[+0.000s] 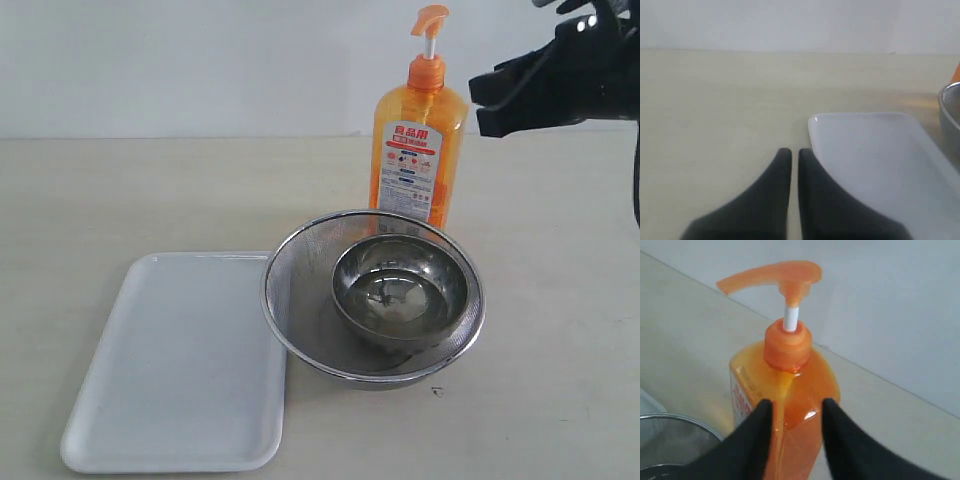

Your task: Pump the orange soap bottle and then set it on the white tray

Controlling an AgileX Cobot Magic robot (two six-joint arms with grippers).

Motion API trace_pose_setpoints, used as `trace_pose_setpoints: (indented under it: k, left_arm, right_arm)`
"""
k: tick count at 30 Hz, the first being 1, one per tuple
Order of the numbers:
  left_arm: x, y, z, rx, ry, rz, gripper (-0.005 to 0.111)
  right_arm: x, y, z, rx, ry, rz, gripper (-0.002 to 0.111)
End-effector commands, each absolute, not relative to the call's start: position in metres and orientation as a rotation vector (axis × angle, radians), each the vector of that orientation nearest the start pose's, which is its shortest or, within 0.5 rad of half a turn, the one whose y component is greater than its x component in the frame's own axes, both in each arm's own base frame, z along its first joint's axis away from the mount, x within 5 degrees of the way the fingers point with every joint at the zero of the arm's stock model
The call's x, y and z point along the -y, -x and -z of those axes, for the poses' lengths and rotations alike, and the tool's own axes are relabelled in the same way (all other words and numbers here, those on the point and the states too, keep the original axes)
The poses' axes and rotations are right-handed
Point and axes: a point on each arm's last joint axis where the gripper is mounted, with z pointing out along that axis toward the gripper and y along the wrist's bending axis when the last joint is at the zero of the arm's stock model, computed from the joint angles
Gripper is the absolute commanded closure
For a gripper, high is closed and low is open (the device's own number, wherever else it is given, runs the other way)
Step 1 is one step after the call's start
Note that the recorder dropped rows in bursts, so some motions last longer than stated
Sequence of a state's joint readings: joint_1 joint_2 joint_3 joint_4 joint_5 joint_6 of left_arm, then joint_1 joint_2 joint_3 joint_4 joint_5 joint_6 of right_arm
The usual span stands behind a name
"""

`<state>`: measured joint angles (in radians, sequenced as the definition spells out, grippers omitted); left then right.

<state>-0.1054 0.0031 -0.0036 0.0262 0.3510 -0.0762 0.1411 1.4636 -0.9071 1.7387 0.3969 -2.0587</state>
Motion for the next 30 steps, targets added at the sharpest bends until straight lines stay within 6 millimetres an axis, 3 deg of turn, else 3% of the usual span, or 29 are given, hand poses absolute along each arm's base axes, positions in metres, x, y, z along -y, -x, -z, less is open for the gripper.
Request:
trace_pose_setpoints:
  k: [1,3,7,10,21,24,30]
  left_arm:
    - [0.005,-0.053,-0.182,-1.828,-0.034,0.109,0.102]
    - [0.005,-0.053,-0.182,-1.828,-0.034,0.109,0.102]
    - [0.005,-0.053,-0.182,-1.828,-0.034,0.109,0.102]
    - [0.005,-0.053,-0.182,-1.828,-0.034,0.109,0.102]
    - [0.005,-0.053,-0.182,-1.828,-0.034,0.109,0.102]
    - [0.005,-0.053,-0.182,-1.828,-0.034,0.109,0.102]
    - [0.005,-0.053,-0.182,-1.828,-0.034,0.109,0.102]
  right_arm:
    - [-0.082,-0.319,-0.263,-1.872,0.687,-0.331,0.022]
    - [-0.084,-0.324,-0.252,-1.902,0.694,-0.339,0.015]
    - [-0.087,-0.33,-0.232,-1.921,0.766,-0.348,0.019]
    - [-0.093,-0.345,-0.22,-1.925,0.791,-0.399,0.021]
    - [-0.109,-0.386,-0.201,-1.863,0.853,-0.537,0.021]
    - [-0.109,-0.392,-0.186,-1.895,0.898,-0.521,0.021]
    - [-0.107,-0.399,-0.19,-1.881,0.97,-0.432,0.021]
